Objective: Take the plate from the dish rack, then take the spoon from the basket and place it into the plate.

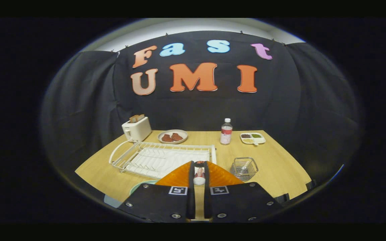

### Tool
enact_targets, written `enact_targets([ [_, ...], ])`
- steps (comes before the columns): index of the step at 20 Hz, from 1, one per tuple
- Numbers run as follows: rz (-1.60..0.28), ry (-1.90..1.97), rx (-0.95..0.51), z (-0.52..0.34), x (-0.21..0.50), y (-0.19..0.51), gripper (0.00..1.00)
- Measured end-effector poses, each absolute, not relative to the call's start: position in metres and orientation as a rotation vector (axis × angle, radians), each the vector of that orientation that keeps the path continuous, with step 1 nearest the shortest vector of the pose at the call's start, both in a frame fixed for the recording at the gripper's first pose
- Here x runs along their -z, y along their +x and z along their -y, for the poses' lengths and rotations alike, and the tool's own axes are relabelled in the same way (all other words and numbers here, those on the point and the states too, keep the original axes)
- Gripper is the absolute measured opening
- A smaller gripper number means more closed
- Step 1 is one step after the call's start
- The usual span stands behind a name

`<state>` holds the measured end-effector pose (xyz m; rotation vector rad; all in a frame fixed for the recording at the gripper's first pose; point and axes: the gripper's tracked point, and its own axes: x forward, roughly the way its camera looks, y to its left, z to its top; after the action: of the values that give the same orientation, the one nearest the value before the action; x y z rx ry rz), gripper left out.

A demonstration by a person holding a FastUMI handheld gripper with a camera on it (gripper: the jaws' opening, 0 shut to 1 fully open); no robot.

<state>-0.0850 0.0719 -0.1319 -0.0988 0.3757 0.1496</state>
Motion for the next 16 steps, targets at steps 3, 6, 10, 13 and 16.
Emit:
enact_targets([
  [3,-0.381,-0.106,-0.259,-0.106,0.135,-0.102,0.10],
  [6,-0.406,-0.119,-0.339,-0.128,0.149,-0.115,0.10],
  [10,-0.443,-0.127,-0.439,-0.153,0.169,-0.130,0.10],
  [13,-0.482,-0.137,-0.497,-0.165,0.191,-0.141,0.10],
  [16,-0.529,-0.159,-0.521,-0.168,0.219,-0.142,0.10],
])
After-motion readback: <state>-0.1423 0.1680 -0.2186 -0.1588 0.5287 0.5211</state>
